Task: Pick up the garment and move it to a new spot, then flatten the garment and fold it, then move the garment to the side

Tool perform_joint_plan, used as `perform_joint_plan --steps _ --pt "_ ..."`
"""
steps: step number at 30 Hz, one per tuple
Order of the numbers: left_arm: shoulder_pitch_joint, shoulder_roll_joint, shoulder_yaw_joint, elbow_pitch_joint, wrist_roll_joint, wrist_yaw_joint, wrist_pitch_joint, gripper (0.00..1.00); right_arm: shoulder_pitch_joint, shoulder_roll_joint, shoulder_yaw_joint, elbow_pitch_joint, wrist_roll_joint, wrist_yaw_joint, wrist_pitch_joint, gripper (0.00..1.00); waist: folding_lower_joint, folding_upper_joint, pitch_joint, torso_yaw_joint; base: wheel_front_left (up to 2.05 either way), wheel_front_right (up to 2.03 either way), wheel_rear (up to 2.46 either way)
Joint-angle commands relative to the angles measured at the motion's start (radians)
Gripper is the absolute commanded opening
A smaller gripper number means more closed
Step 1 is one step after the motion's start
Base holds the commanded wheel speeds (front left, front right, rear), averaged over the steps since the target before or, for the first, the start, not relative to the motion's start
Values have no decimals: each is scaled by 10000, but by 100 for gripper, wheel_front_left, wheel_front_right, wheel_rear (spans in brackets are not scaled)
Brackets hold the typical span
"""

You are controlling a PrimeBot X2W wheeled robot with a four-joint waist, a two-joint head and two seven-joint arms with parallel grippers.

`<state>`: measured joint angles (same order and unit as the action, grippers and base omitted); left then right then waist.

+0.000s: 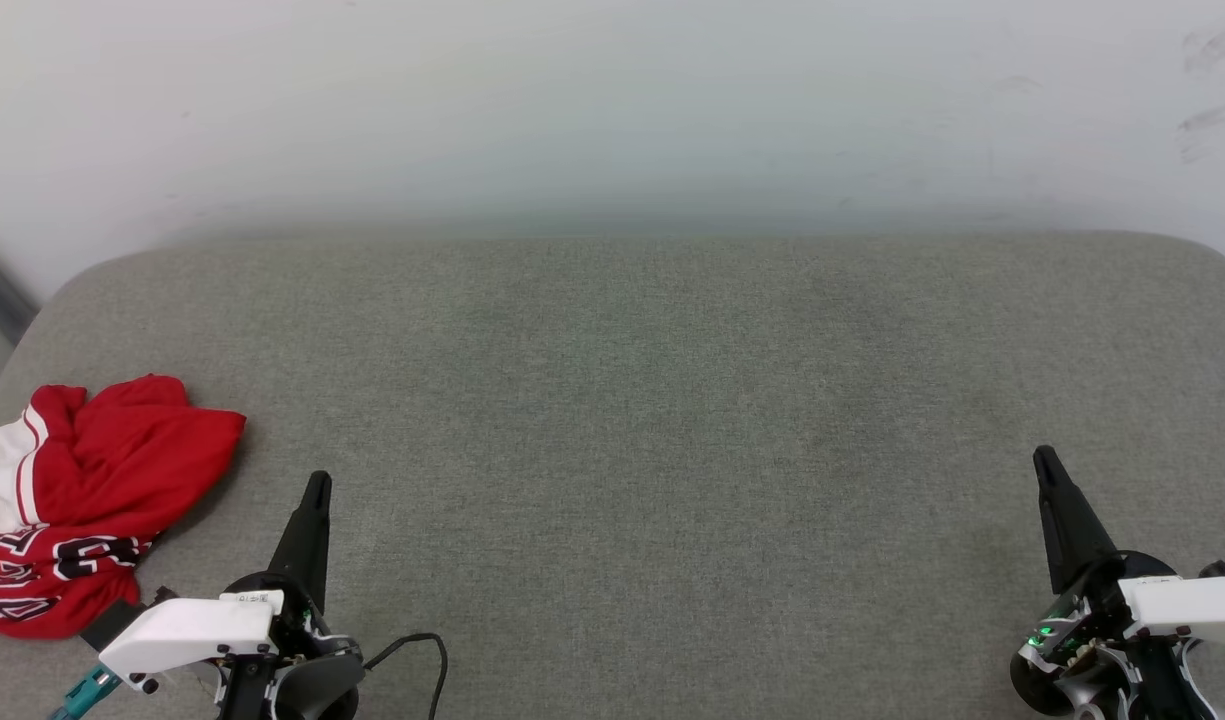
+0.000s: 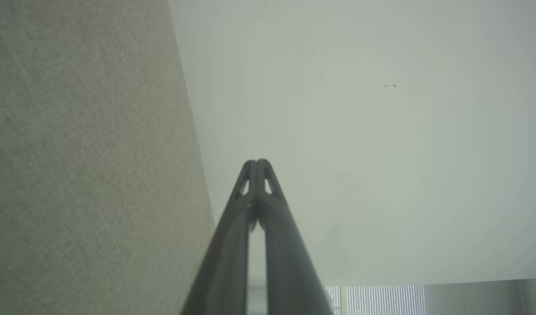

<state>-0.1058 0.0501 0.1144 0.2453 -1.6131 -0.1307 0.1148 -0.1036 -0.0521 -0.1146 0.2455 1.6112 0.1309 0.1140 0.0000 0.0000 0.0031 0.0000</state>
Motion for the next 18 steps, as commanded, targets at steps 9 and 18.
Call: perform_joint_plan --steps 9,18 --pt "-61 -14 21 -6 3 -30 12 0 -111 43 7 8 36 -4 1 0 0 0 0 0 0 0 0" --pt "10 0 -14 24 1 0 -5 100 15 0 2 19 -7 0 -8 100 0 0 1 0 0 0 0"
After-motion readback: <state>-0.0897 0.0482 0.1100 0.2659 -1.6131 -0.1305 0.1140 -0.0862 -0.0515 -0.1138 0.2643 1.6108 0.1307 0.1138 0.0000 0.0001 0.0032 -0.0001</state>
